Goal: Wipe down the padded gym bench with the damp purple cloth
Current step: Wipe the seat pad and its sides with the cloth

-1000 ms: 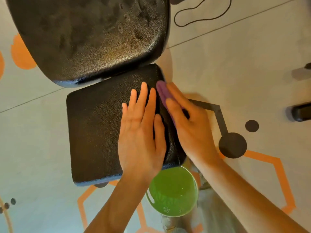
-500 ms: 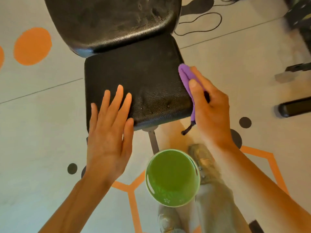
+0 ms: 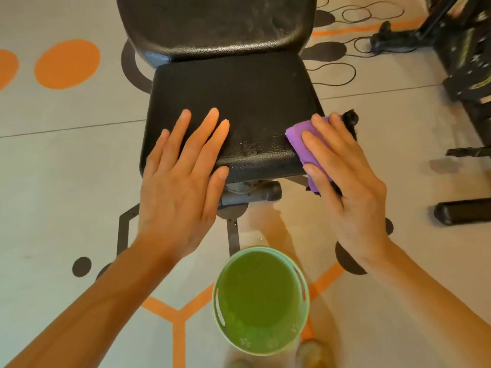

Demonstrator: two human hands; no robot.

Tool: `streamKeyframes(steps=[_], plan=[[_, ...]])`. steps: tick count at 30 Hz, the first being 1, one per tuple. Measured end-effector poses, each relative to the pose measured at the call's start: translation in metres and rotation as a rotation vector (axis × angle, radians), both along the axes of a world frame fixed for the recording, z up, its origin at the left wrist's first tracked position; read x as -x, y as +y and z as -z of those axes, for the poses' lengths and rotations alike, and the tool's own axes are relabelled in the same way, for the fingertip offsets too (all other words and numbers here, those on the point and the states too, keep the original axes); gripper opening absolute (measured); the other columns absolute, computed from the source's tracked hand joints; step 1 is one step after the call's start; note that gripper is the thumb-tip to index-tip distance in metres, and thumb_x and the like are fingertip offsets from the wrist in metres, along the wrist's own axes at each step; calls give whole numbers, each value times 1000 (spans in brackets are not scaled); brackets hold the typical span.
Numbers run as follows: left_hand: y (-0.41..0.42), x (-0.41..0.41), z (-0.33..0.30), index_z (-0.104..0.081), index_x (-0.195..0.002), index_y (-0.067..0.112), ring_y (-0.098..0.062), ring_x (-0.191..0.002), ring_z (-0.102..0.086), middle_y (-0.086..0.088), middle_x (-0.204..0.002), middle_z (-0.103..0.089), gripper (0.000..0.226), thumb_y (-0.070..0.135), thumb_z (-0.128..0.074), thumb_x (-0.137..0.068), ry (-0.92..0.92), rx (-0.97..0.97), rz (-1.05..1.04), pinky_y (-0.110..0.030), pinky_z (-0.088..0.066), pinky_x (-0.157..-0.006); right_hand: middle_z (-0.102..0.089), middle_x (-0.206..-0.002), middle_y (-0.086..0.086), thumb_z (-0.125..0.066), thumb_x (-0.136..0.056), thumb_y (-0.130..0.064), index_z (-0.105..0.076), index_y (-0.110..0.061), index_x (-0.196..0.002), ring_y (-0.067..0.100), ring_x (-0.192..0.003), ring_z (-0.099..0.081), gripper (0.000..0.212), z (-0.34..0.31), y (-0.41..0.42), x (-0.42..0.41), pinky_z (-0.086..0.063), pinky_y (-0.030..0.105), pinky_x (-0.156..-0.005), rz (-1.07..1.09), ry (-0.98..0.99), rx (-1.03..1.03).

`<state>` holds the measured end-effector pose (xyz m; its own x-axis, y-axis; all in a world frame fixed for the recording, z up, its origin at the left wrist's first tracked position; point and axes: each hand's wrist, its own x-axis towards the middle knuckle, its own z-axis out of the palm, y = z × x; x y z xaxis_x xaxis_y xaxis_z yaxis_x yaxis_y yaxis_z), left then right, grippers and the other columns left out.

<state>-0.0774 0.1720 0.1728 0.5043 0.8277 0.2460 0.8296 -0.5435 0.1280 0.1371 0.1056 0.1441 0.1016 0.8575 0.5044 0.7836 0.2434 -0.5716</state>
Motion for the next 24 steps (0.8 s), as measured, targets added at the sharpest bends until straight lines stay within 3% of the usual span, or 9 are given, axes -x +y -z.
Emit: streamKeyframes(steps=[4,7,10,12,15,18,21,24], plan=[[-3,11,5,-23,-156,19,-26,-154,-2,-1,-165,-17,53,35,-18,-106,-112,-32,-26,-31,9,-123,-52,-137,18,-53,-97,-9,-56,4,-127,36,-136,-41,33,7,4,22,-31,49,-116,37,-11,-134],[-7,19,16,-24,-156,16,-25,-154,0,-3,-165,-17,51,31,-19,-107,-218,-71,-116,-31,8,-124,-57,-136,11,-56,-96,-9,-59,-5,-128,31,-132,-48,33,9,19,49,-29,46,-117,-29,-277,-228],[-5,18,27,-25,-155,15,-27,-154,-3,-4,-164,-20,51,29,-20,-106,-264,-114,-115,-35,2,-125,-54,-139,9,-56,-97,-11,-55,-8,-133,29,-132,-49,36,14,24,13,-36,46,-113,-122,-511,-314],[-3,17,29,-26,-154,14,-29,-154,-5,-4,-163,-21,52,31,-18,-106,-266,-148,-111,-34,2,-125,-52,-138,12,-56,-98,-10,-51,-5,-133,32,-132,-47,36,19,16,-10,-36,49,-113,-85,-468,-315],[-1,14,33,-29,-153,13,-32,-153,-7,-5,-162,-25,52,32,-17,-106,-317,-199,-111,-39,-1,-126,-55,-135,12,-56,-97,-5,-54,-3,-130,31,-131,-49,33,27,18,24,-33,47,-115,4,-357,-365],[1,14,39,-30,-152,10,-35,-152,-9,-10,-161,-27,51,31,-18,-106,-341,-243,-82,-50,-9,-125,-54,-139,8,-57,-97,-6,-53,-8,-133,25,-132,-49,37,24,36,49,-36,41,-114,-156,-504,-442],[6,19,44,-31,-152,9,-36,-152,-10,-10,-161,-28,50,27,-20,-106,-331,-290,-50,-54,-12,-123,-47,-143,7,-59,-96,-8,-47,-11,-139,29,-135,-44,44,27,32,-6,-34,44,-114,-171,-714,-474],[8,19,48,-34,-151,8,-37,-151,-11,-9,-160,-30,51,27,-19,-106,-352,-332,-55,-58,-14,-121,-45,-141,10,-58,-96,-7,-45,-7,-136,34,-134,-42,42,38,19,-11,-31,47,-115,-68,-600,-451]])
